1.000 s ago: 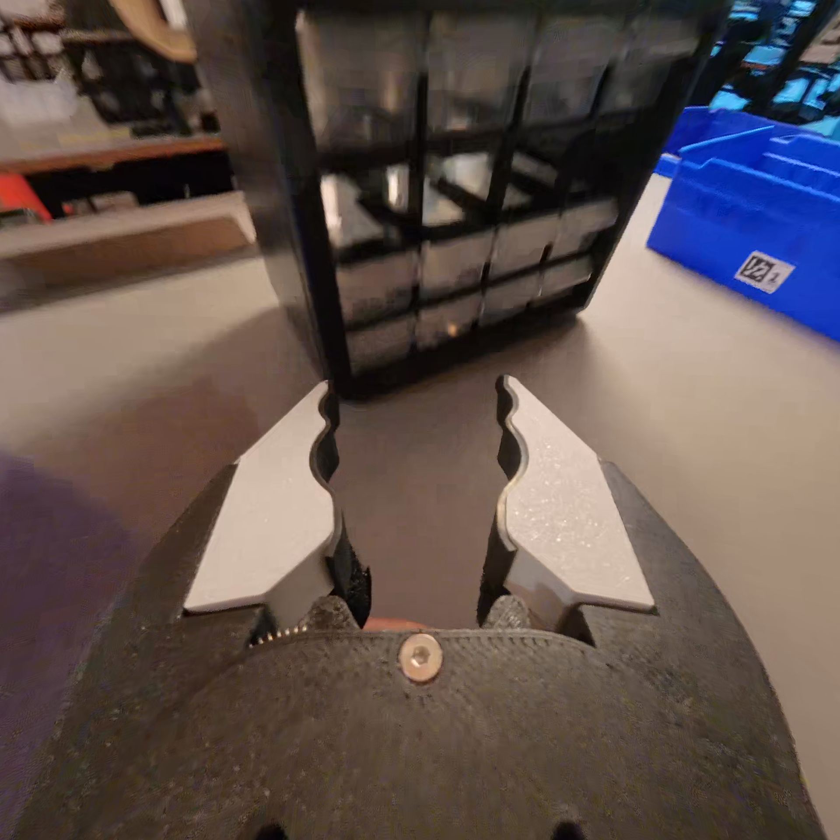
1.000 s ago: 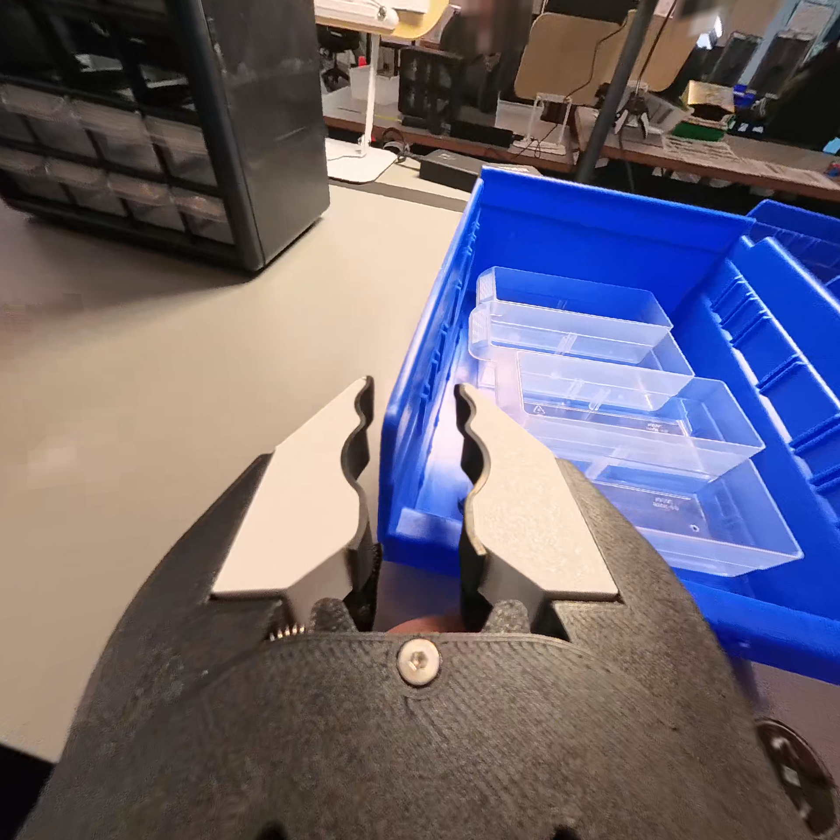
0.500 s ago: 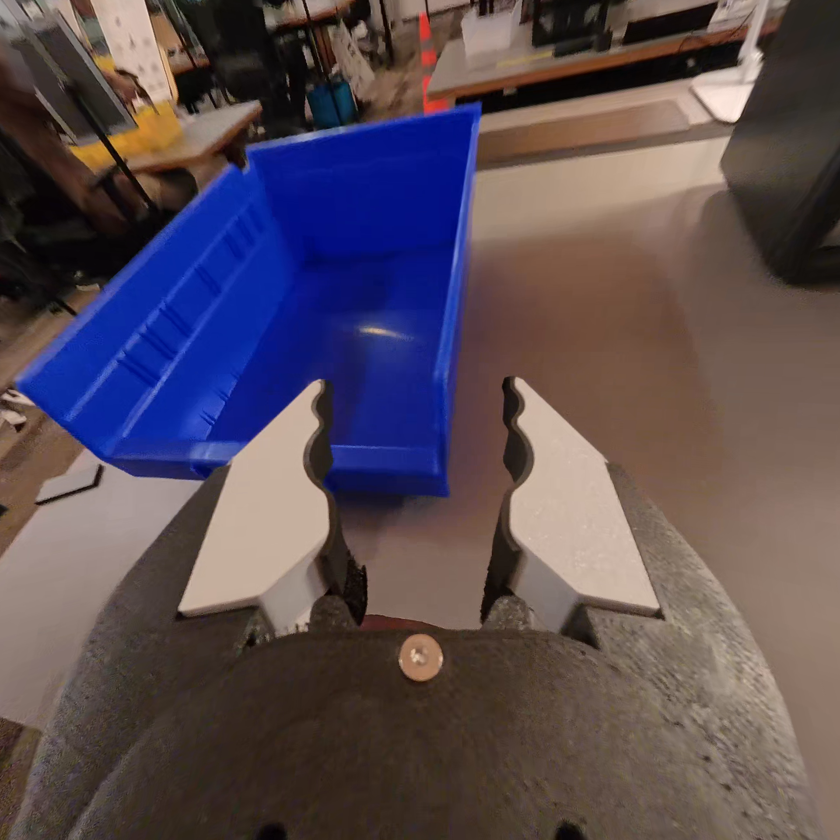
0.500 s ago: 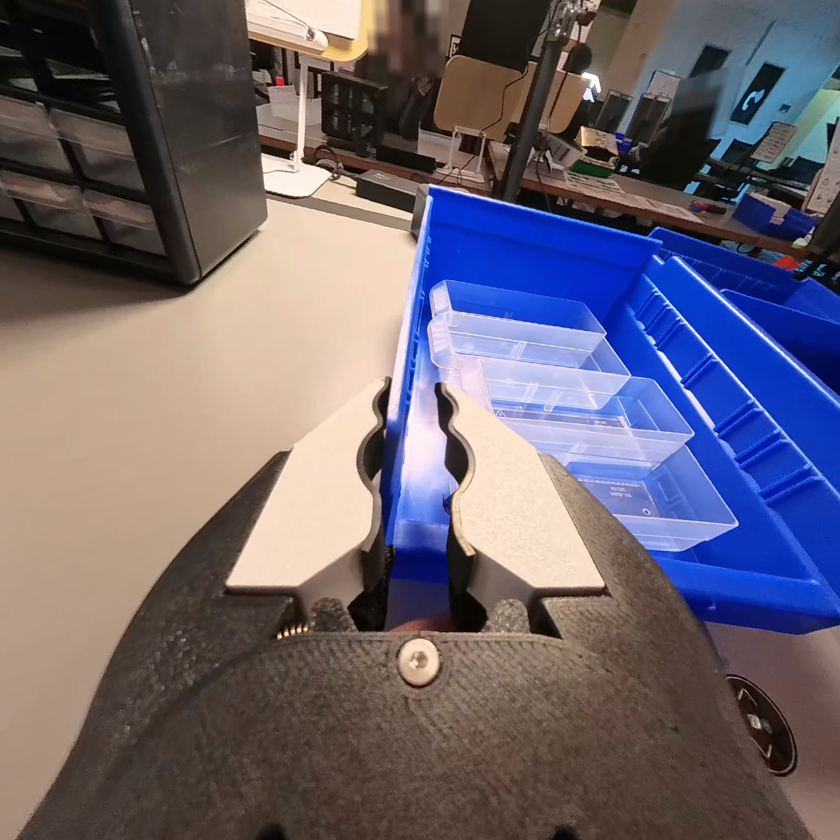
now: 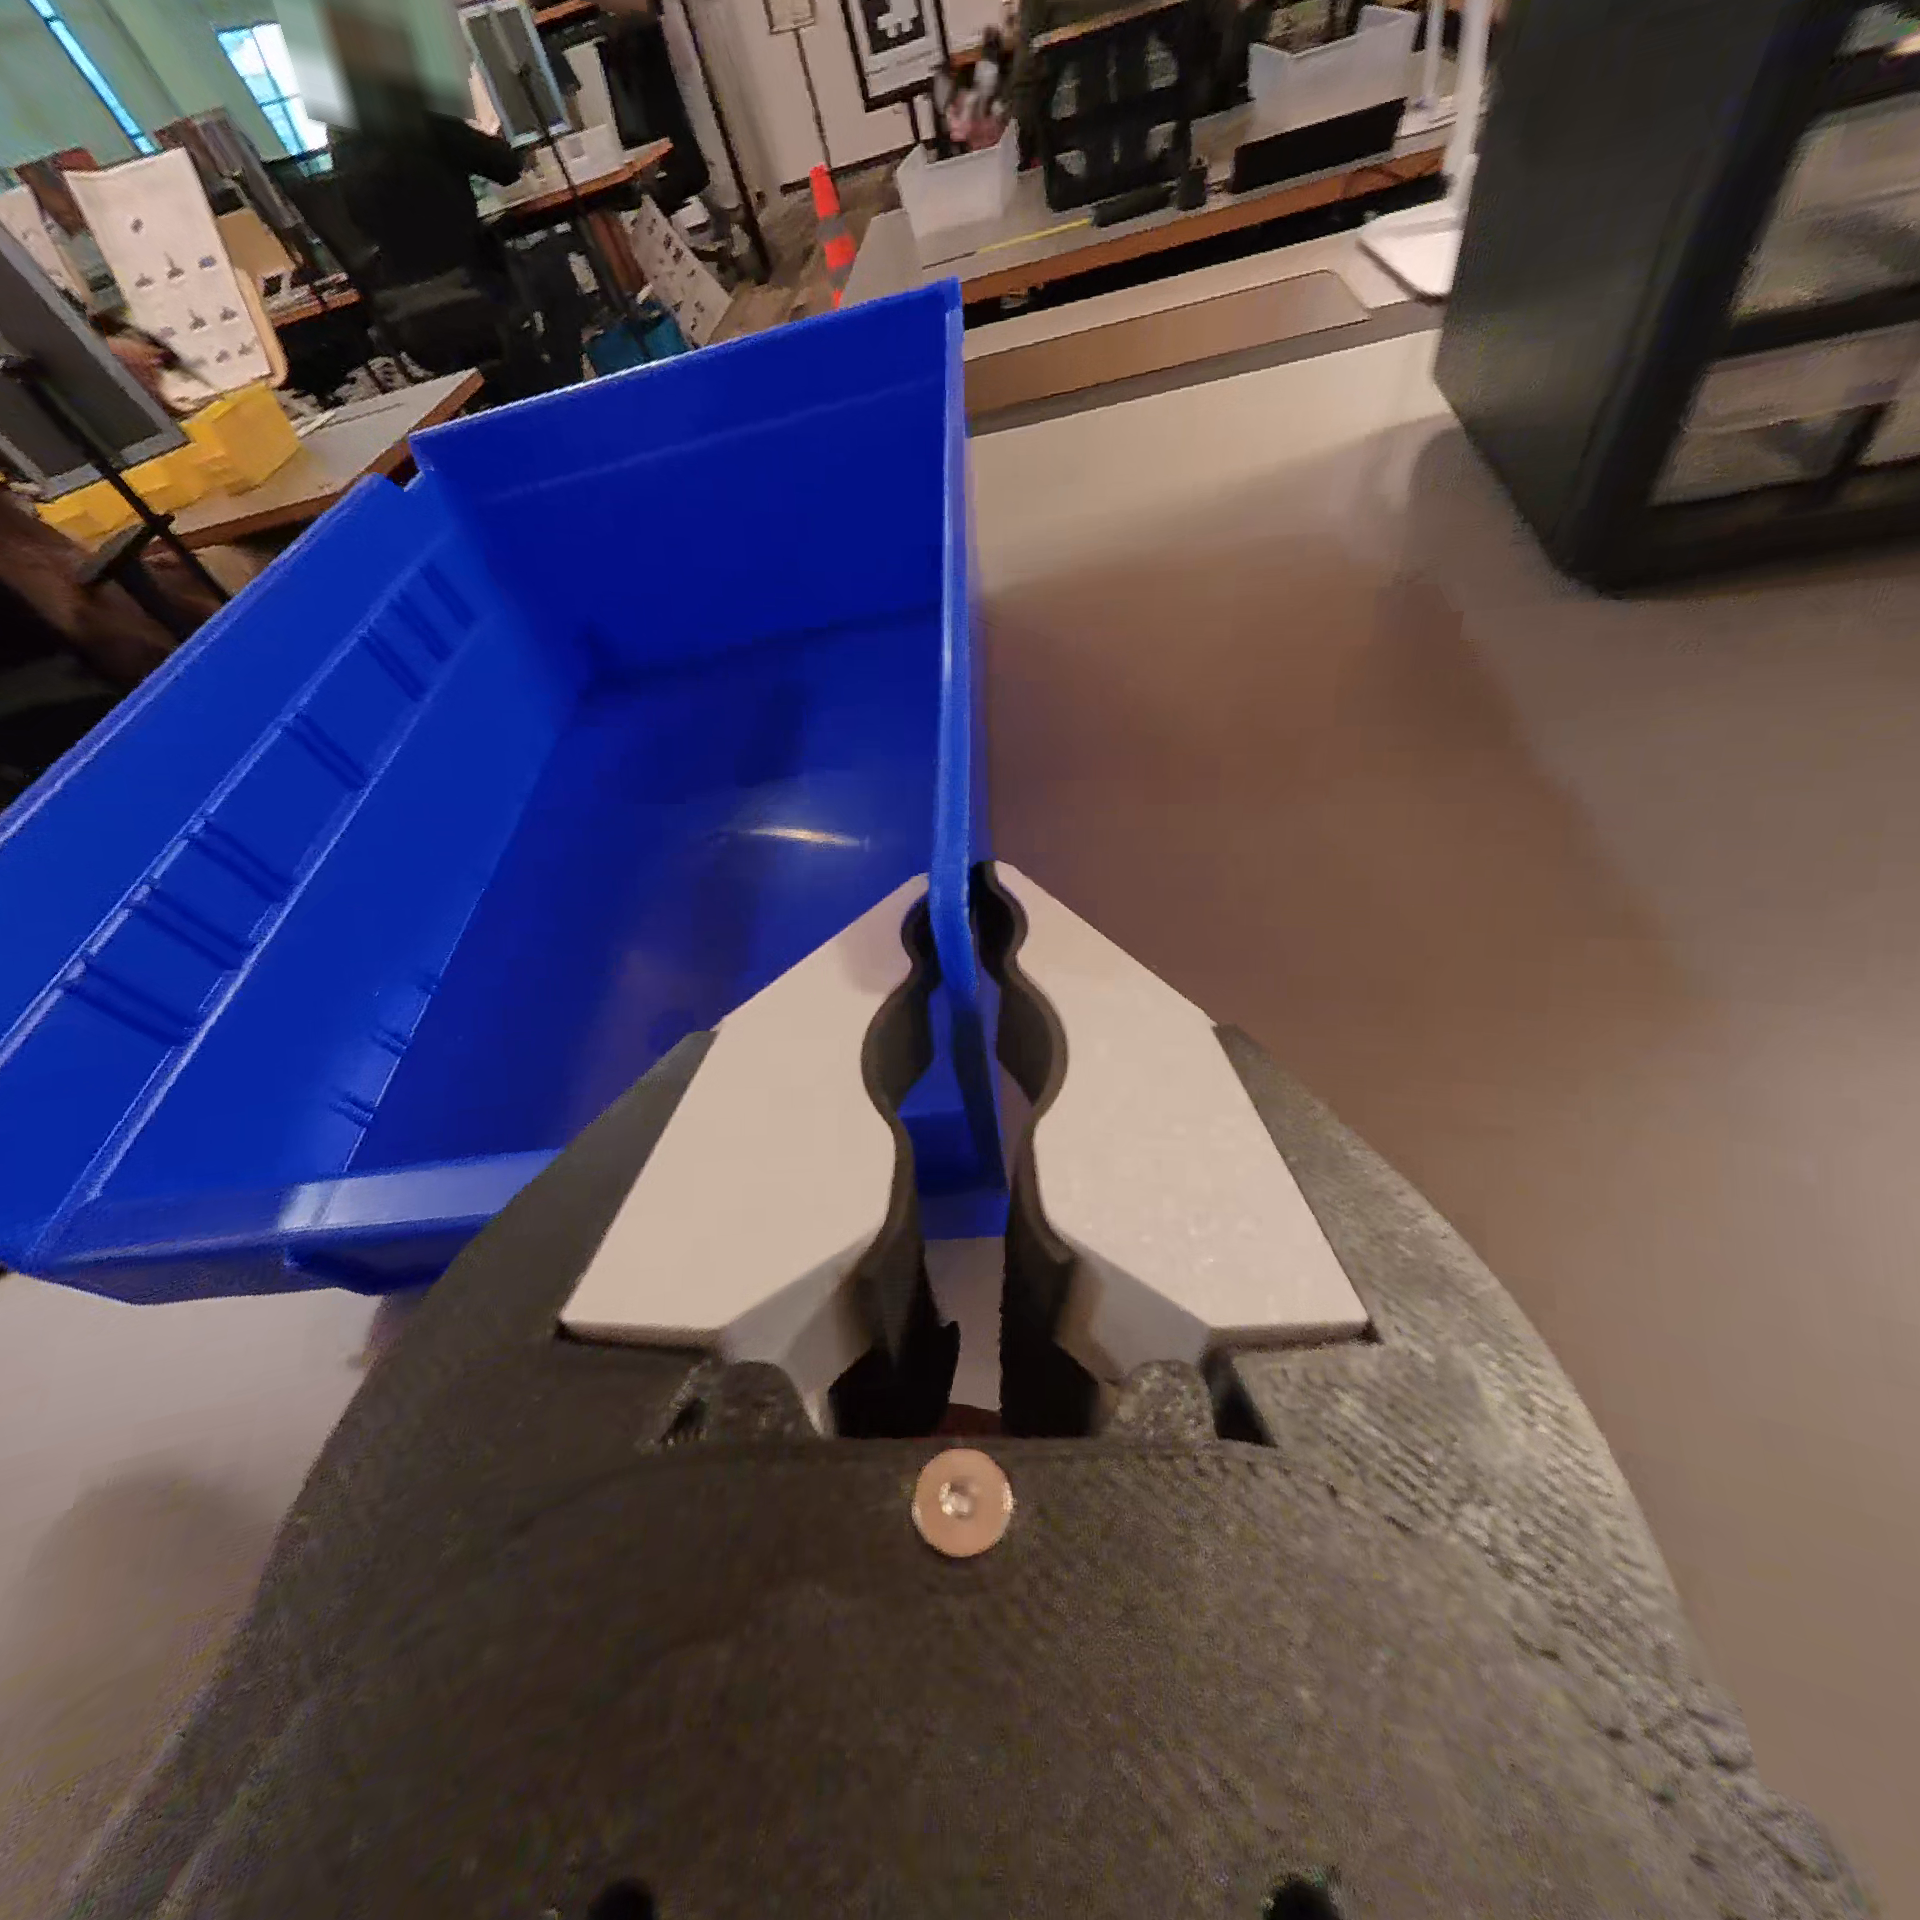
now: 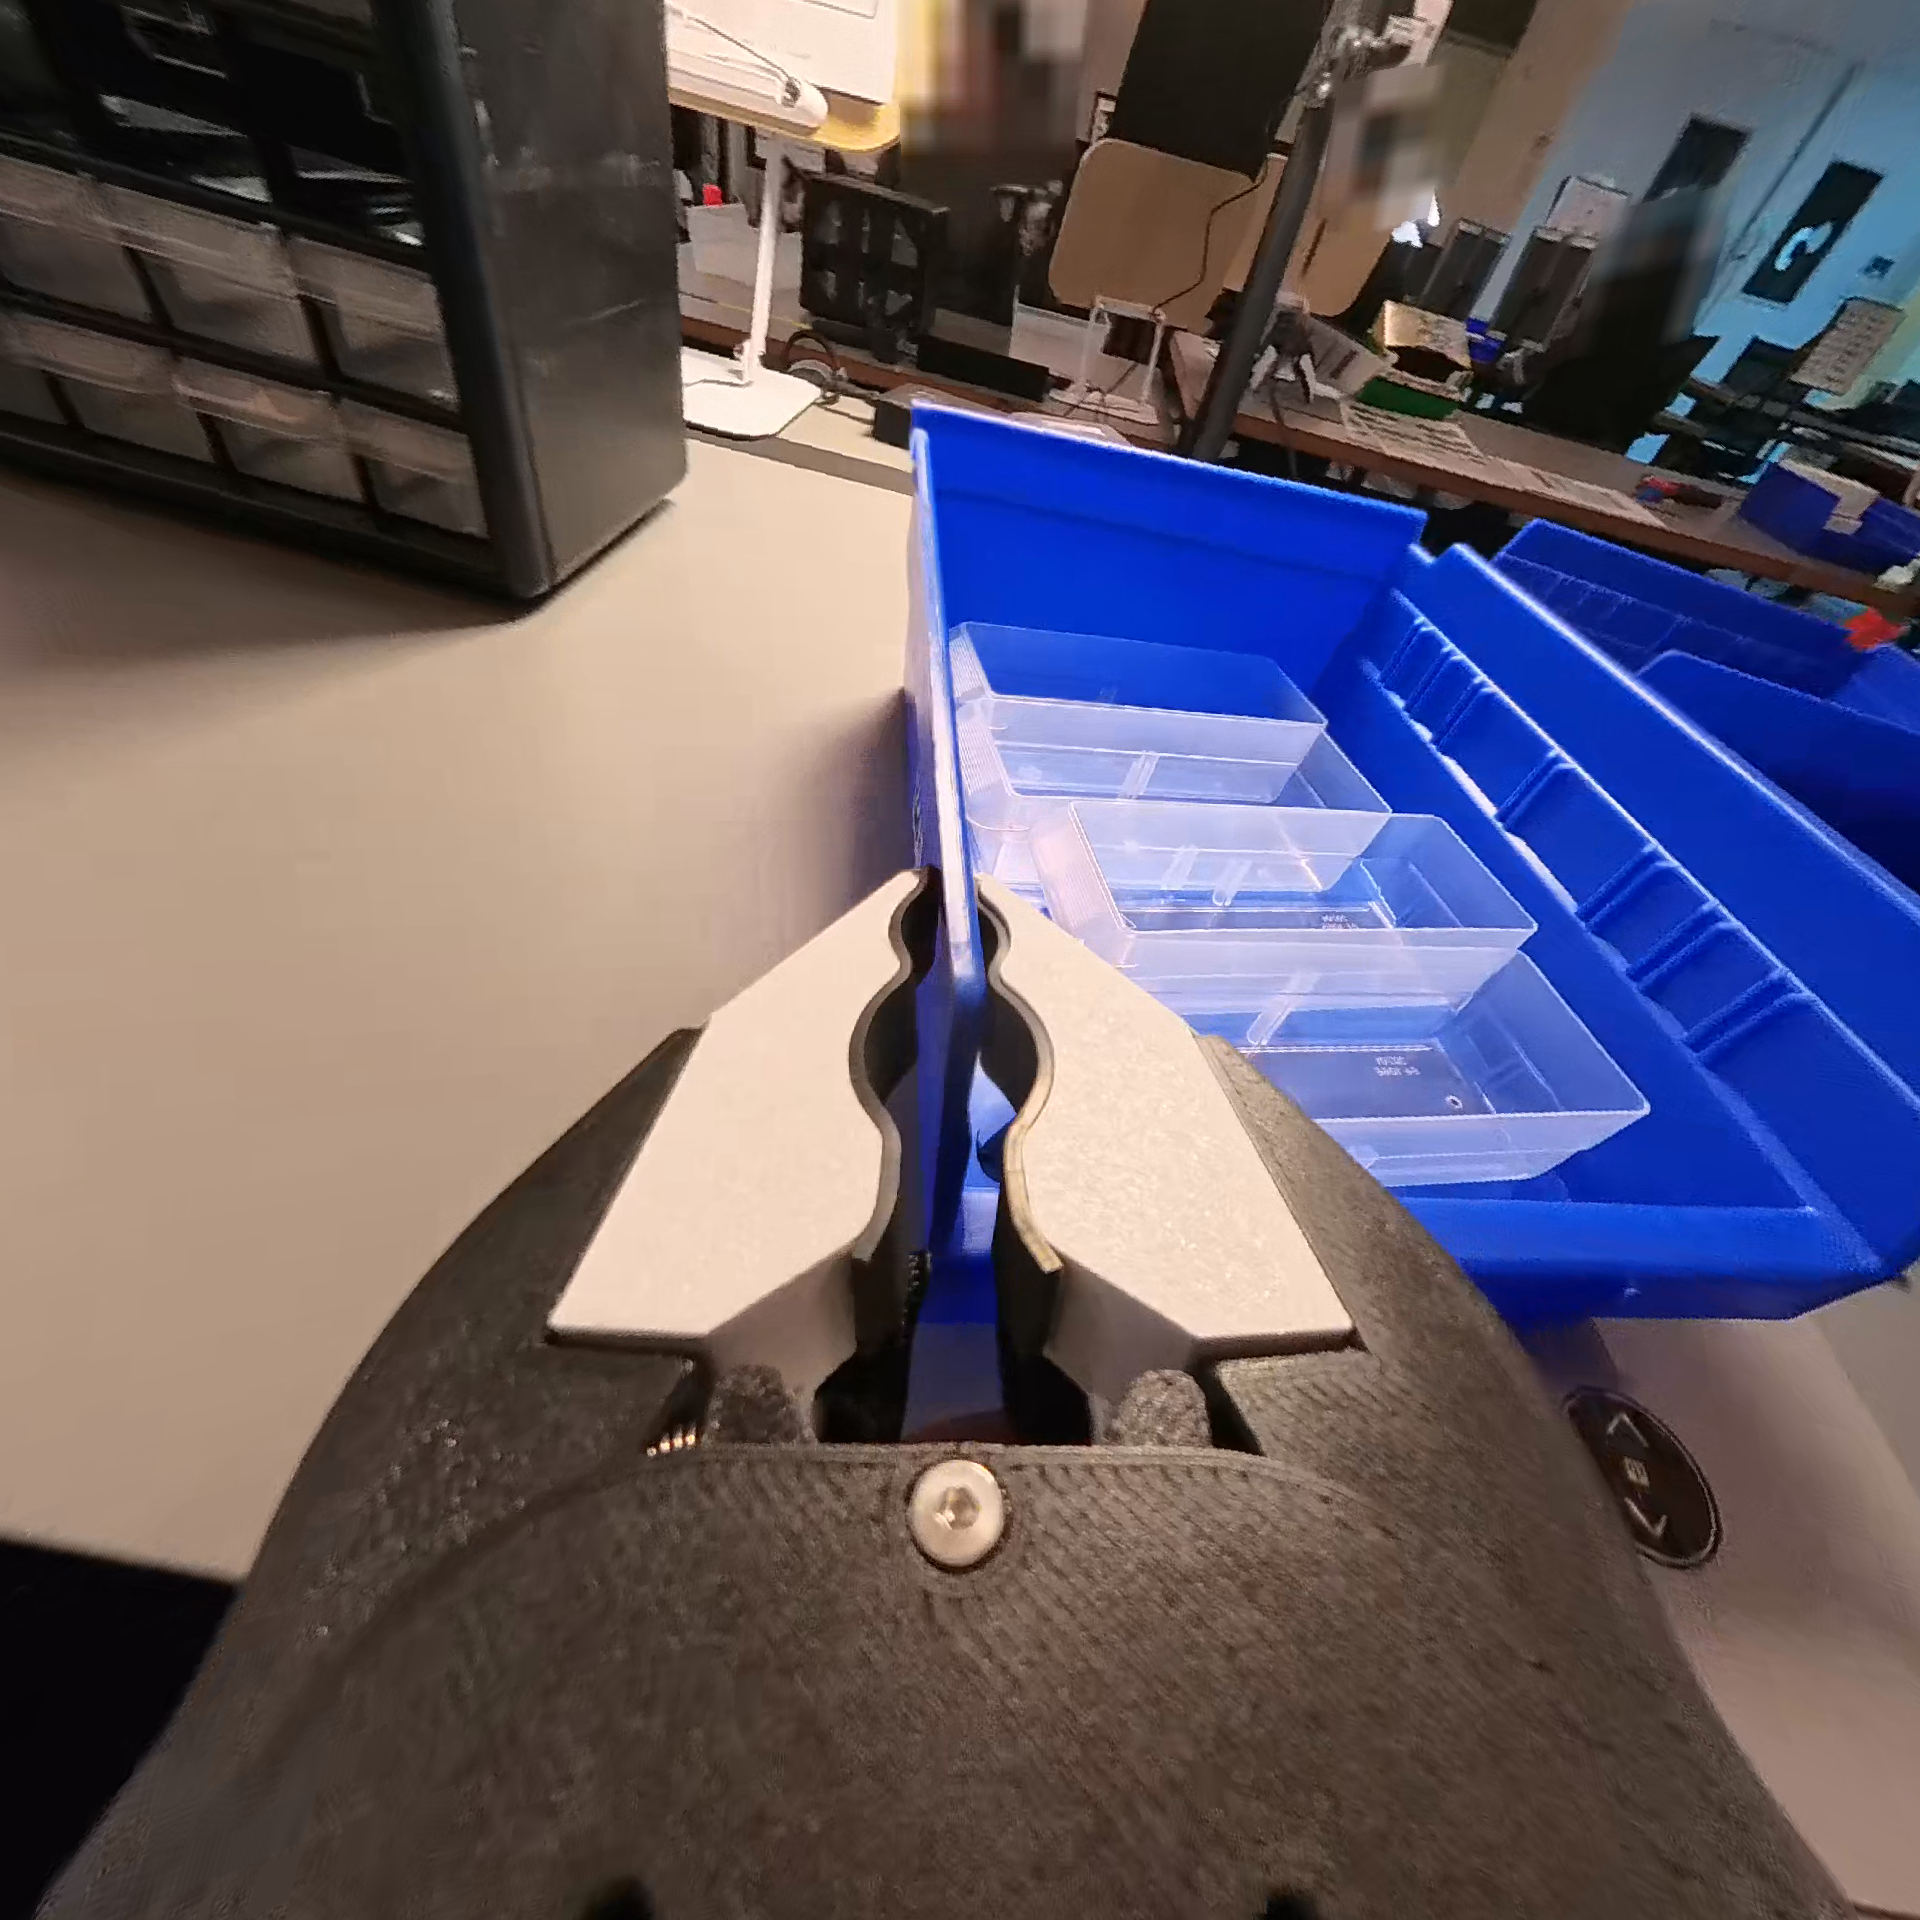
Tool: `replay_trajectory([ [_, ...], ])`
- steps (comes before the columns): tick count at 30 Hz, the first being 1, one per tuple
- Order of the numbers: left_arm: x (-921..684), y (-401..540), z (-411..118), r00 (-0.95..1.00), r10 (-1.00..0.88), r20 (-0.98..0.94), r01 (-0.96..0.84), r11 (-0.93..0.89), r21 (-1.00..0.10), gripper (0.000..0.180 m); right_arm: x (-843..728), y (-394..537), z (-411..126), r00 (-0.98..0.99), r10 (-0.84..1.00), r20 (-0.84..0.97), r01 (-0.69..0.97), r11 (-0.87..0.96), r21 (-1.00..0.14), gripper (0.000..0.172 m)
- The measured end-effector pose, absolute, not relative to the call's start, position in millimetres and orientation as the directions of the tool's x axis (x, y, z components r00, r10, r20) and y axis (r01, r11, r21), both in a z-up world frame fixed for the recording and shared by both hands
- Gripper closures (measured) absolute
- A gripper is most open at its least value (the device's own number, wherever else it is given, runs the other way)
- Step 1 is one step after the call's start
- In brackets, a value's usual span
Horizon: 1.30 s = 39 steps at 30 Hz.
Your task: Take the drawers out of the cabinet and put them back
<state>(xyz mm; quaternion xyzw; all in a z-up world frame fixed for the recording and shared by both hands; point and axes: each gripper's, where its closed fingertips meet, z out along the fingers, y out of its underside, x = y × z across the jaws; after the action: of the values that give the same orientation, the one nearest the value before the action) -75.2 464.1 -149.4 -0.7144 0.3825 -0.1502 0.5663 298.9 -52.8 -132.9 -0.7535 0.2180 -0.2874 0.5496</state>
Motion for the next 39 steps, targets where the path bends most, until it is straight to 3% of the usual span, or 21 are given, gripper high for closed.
replay_trajectory([
  [13, -99.7, 328.0, -119.6, 0.338, -0.926, -0.169, -0.301, 0.064, -0.951, 0.178, 244.4, -66.0, -133.7, 0.900, -0.401, 0.171, 0.038, -0.319, -0.947, 0.166],
  [22, -124.7, 264.8, -89.9, 0.086, -0.992, -0.096, -0.148, 0.083, -0.986, 0.178, 190.2, -56.4, -133.7, 0.988, -0.112, 0.108, 0.071, -0.294, -0.953, 0.166],
  [33, -143.2, 211.0, -25.5, -0.070, -0.989, -0.133, 0.042, 0.130, -0.991, 0.179, 108.6, -19.6, -134.0, 0.965, 0.255, 0.064, 0.131, -0.256, -0.958, 0.166],
  [39, -113.7, 181.9, -5.6, -0.077, -0.976, -0.202, 0.053, 0.199, -0.979, 0.178, 62.7, 19.0, -134.0, 0.911, 0.404, 0.085, 0.187, -0.221, -0.957, 0.165],
])
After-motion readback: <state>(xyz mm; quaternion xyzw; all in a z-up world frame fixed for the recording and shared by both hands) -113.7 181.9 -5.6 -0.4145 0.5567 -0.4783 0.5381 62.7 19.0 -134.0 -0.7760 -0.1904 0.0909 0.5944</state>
